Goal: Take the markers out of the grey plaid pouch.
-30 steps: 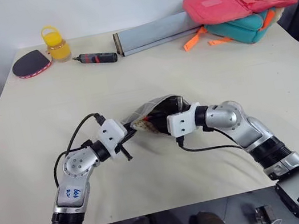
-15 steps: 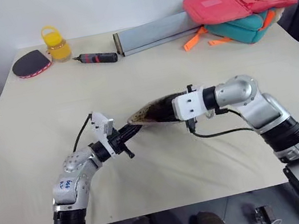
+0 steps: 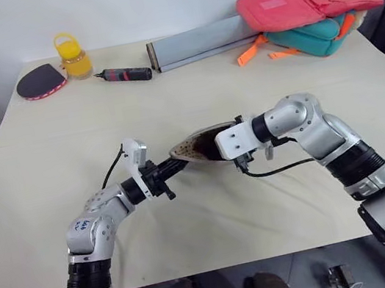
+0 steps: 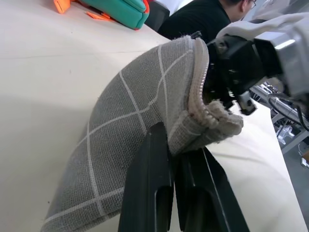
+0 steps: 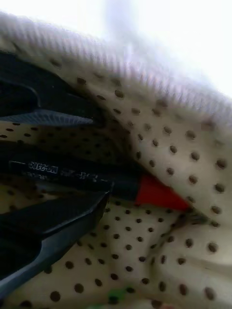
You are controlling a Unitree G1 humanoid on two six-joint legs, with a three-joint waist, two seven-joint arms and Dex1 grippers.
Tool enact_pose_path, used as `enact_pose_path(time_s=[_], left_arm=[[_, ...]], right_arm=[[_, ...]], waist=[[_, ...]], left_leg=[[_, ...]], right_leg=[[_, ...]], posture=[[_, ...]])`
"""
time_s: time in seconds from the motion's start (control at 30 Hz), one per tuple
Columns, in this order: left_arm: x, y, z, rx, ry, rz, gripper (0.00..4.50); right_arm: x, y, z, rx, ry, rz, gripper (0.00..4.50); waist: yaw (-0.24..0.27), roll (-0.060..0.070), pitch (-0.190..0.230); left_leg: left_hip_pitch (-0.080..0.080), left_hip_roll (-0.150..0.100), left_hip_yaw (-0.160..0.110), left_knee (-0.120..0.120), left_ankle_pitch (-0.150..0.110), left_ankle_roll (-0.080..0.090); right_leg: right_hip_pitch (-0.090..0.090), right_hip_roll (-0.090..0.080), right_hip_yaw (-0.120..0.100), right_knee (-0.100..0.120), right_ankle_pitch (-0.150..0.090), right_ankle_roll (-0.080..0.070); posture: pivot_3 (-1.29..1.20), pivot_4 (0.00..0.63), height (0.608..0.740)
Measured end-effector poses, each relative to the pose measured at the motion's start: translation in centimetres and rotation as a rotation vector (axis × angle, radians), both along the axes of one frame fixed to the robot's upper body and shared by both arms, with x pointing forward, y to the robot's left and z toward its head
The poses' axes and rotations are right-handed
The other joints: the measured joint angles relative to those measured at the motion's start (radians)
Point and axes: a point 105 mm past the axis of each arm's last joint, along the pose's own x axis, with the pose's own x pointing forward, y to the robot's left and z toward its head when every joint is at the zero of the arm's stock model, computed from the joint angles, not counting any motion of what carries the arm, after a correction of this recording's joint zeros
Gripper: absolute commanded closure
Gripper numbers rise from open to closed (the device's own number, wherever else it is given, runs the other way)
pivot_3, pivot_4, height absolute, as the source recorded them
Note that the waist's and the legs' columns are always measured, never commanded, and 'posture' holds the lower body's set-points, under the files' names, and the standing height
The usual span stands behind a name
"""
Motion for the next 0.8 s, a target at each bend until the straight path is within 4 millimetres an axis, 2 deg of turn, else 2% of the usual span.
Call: enact_pose_path(time_s=[0.37, 0.53, 0.8], left_arm=[[-0.2, -0.2, -0.7, -0.019, 0.025, 0.015, 4.5], [-0.2, -0.3, -0.7, -0.02, 0.027, 0.018, 4.5], [-0.1, -0.2, -0.8, 0.005, 0.015, 0.03, 4.5]], right_arm=[[1.1, 0.5, -1.2, -0.014, -0.069, -0.063, 2.37], [1.2, 0.6, -1.3, -0.001, -0.083, -0.07, 3.96], [0.7, -0.3, -0.6, 0.05, -0.041, -0.07, 3.99]], waist=[[0.0, 0.0, 0.0], [0.0, 0.0, 0.0], [0.003, 0.0, 0.0]], left_leg=[[0.0, 0.0, 0.0, 0.0, 0.0, 0.0], [0.0, 0.0, 0.0, 0.0, 0.0, 0.0], [0.0, 0.0, 0.0, 0.0, 0.0, 0.0]], right_leg=[[0.0, 0.0, 0.001, 0.0, 0.0, 0.0], [0.0, 0.0, 0.001, 0.0, 0.0, 0.0], [0.0, 0.0, 0.001, -0.001, 0.0, 0.0]], posture=[[0.0, 0.15, 0.74], [0.0, 0.15, 0.74], [0.0, 0.15, 0.74]])
